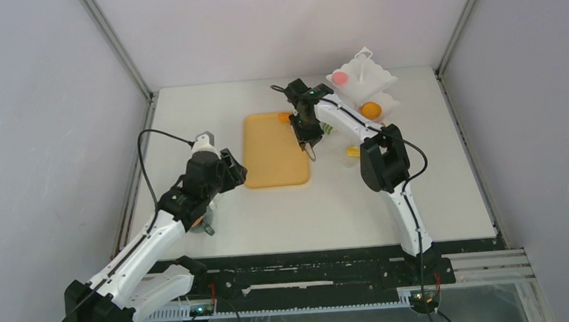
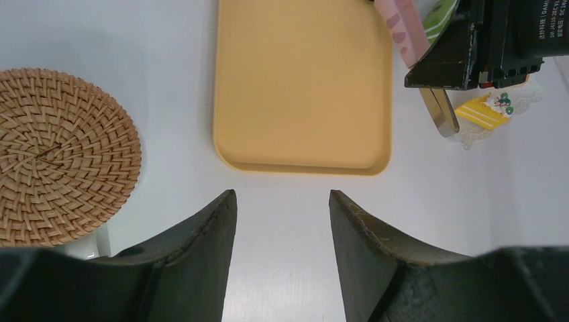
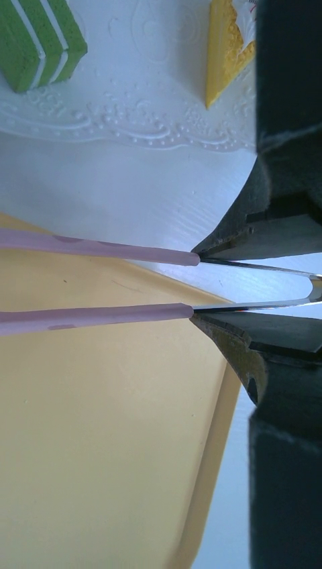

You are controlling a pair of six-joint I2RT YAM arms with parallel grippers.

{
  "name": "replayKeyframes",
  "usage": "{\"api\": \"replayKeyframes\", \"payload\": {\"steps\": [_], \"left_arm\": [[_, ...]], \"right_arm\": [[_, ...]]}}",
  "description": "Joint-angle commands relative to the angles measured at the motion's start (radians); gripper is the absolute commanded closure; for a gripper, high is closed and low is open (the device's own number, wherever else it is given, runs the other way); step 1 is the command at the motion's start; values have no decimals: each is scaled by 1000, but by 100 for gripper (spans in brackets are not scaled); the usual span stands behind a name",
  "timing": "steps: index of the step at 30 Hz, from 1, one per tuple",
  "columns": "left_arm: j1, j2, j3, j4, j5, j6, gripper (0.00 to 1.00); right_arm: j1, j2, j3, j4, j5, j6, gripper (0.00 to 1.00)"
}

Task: Serve the afternoon tea
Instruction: Move the tray at the center of the board.

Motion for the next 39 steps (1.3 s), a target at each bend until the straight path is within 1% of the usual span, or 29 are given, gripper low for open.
{"api": "replayKeyframes", "payload": {"steps": [1, 14, 19, 32, 39], "left_arm": [[6, -19, -21, 46, 10, -13, 42], [6, 36, -50, 89, 29, -8, 42], [4, 93, -41, 116, 29, 5, 42], [-27, 326, 25, 150, -8, 32, 42], [-30, 427, 72, 134, -39, 38, 42]], "right_arm": [[-6, 6, 50, -15, -36, 40, 62], [-18, 5, -20, -22, -94, 102, 61], [-24, 24, -13, -23, -119, 125, 61], [-52, 105, 102, -49, -125, 173, 57], [-66, 152, 186, -74, -135, 191, 57]]}}
